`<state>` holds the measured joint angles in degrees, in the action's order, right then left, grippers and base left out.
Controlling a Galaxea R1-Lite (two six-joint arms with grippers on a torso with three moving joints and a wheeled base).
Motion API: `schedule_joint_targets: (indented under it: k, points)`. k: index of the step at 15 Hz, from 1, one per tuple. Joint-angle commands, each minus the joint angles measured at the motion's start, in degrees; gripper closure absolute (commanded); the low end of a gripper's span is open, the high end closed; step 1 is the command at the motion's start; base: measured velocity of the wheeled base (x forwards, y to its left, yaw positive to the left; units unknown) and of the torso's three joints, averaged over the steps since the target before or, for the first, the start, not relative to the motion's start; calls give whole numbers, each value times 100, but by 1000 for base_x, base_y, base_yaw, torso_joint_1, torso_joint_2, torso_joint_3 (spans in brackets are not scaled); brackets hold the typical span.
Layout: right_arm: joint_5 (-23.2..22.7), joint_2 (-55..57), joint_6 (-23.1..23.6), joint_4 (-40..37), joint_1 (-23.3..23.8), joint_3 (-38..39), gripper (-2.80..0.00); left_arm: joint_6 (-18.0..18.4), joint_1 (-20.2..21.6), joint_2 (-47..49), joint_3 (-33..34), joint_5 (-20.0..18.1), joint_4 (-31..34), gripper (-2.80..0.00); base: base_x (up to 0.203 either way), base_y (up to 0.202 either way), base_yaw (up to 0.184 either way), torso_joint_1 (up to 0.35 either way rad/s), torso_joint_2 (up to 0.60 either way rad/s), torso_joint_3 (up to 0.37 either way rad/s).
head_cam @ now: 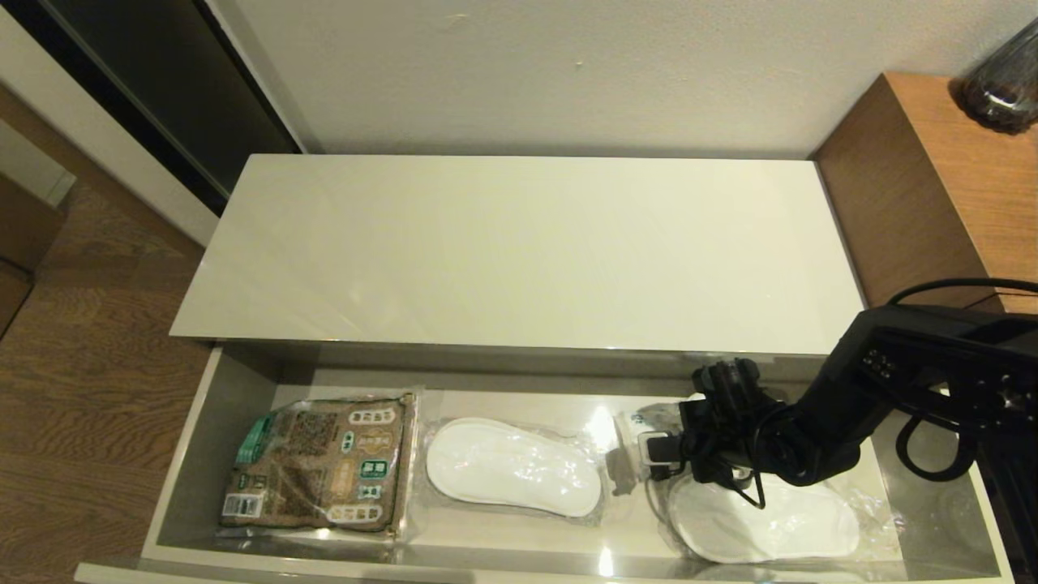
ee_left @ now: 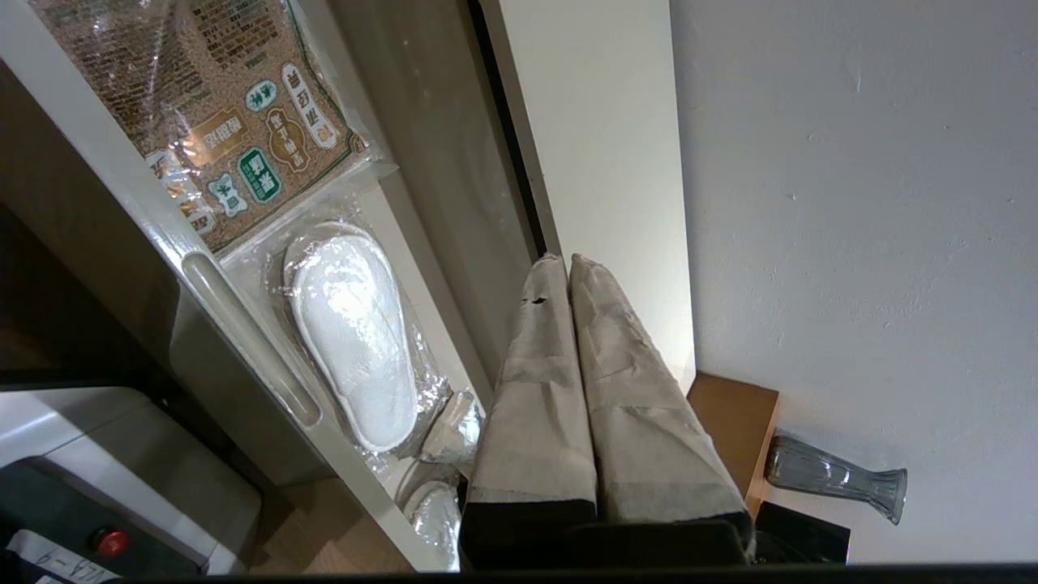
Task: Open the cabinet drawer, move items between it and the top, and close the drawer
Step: Take out the tissue from the drawer
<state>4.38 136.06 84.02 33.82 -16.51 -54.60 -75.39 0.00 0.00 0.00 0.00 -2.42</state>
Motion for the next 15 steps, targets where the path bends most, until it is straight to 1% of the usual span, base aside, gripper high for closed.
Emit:
schedule_joint_targets:
  k: [1,6,8,10,13,15]
  points:
    - [14,-164,1,11,-2,10,0,-46,0,9,0,0,-4,0,0,0,0,0,0,0]
    - [20,-882,-93,-165,85,225,0,-46,0,9,0,0,-4,0,0,0,0,0,0,0]
    - [13,-1316,-96,-389,159,452,0,-46,0,9,0,0,-4,0,0,0,0,0,0,0]
    - [11,-1475,-100,-461,202,576,0,-46,0,9,0,0,-4,0,0,0,0,0,0,0]
    - [3,-2190,-96,-675,334,965,0,-46,0,9,0,0,-4,0,0,0,0,0,0,0]
    - [-11,-2298,-94,-801,390,1038,0,-46,0,9,0,0,-4,0,0,0,0,0,0,0]
